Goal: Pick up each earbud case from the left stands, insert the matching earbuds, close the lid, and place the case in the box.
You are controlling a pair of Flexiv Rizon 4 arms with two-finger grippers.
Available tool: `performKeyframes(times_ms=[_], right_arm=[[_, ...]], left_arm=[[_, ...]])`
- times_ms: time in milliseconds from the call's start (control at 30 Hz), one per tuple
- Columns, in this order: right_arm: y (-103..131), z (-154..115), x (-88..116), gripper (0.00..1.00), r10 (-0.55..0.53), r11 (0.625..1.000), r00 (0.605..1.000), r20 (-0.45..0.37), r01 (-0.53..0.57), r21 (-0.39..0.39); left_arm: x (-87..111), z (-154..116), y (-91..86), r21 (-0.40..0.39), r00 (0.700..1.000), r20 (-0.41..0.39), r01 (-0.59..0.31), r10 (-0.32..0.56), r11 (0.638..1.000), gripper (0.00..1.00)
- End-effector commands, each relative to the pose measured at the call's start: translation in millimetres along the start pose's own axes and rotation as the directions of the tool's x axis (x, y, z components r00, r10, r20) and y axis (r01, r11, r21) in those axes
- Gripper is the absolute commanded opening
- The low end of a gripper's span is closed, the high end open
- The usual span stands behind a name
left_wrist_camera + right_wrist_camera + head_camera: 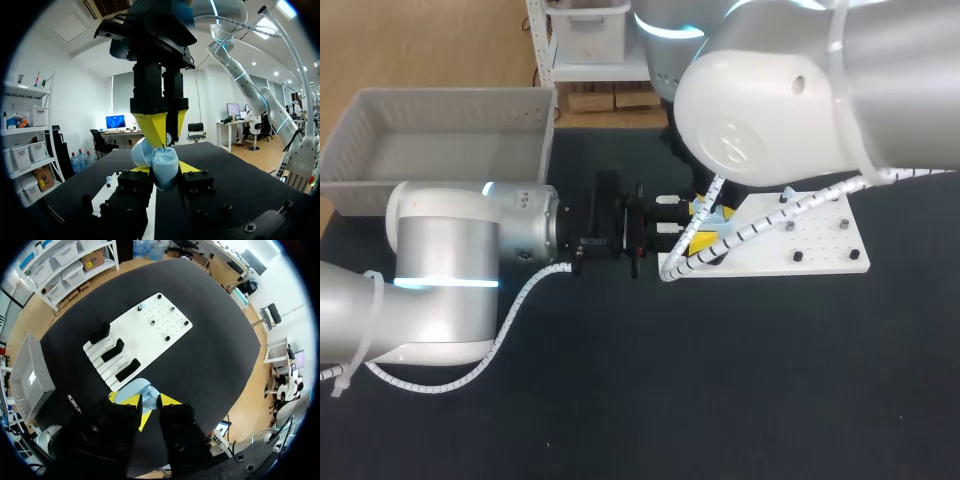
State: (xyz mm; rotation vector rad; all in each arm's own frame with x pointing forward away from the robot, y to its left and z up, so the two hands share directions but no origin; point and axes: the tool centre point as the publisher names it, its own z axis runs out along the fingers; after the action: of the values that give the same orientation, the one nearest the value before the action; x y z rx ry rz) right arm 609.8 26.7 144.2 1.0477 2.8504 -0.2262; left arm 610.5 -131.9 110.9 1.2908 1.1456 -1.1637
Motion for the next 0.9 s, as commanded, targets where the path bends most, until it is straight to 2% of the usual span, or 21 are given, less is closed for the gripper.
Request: performKeyframes(times_ms=[33, 167, 333, 400, 433, 567, 700, 767, 900], right_arm=[[-3, -2, 0, 1.00, 0.004, 1.000, 1.000, -0.004, -0.004, -0.005], [-17, -13, 4, 1.00, 0.002, 0.999, 1.000, -0.008, -0.003, -0.046], [-42, -25, 0, 1.00, -0.015, 0.989, 0.999, -0.028, 0.011, -0.145], [-50, -25, -8, 1.00, -0.018, 0.984, 1.000, -0.007, 0.016, -0.180], [-55, -25, -15, 0.96, -0.030, 0.977, 1.000, -0.006, 0.028, -0.212], [-64, -22, -38, 1.00, -0.086, 0.953, 0.996, 0.038, 0.094, -0.287], [-68, -10, -63, 0.93, -0.137, 0.944, 0.986, 0.096, 0.159, -0.288], [-67, -3, -74, 0.97, -0.160, 0.942, 0.980, 0.122, 0.188, -0.276], [-60, 10, -92, 0.96, -0.205, 0.934, 0.969, 0.138, 0.236, -0.268]], left_arm=[[0.7, 0, -1.2, -0.007, 1.000, 0.002, -0.003, 0.003, 1.000, 0.00], [0.7, 0, -1.2, -0.007, 1.000, 0.002, -0.003, 0.003, 1.000, 0.00], [0.7, 0, -1.2, -0.007, 1.000, 0.002, -0.003, 0.003, 1.000, 0.00], [0.7, 0, -1.2, -0.007, 1.000, 0.002, -0.003, 0.003, 1.000, 0.00], [0.7, 0, -1.2, -0.007, 1.000, 0.002, -0.003, 0.003, 1.000, 0.00], [0.7, 0, -1.2, -0.007, 1.000, 0.002, -0.003, 0.003, 1.000, 0.00], [0.7, 0, -1.2, -0.007, 1.000, 0.002, -0.003, 0.003, 1.000, 0.00], [0.7, 0, -1.2, -0.007, 1.000, 0.002, -0.003, 0.003, 1.000, 0.00], [0.7, 0, -1.2, -0.007, 1.000, 0.002, -0.003, 0.003, 1.000, 0.00]])
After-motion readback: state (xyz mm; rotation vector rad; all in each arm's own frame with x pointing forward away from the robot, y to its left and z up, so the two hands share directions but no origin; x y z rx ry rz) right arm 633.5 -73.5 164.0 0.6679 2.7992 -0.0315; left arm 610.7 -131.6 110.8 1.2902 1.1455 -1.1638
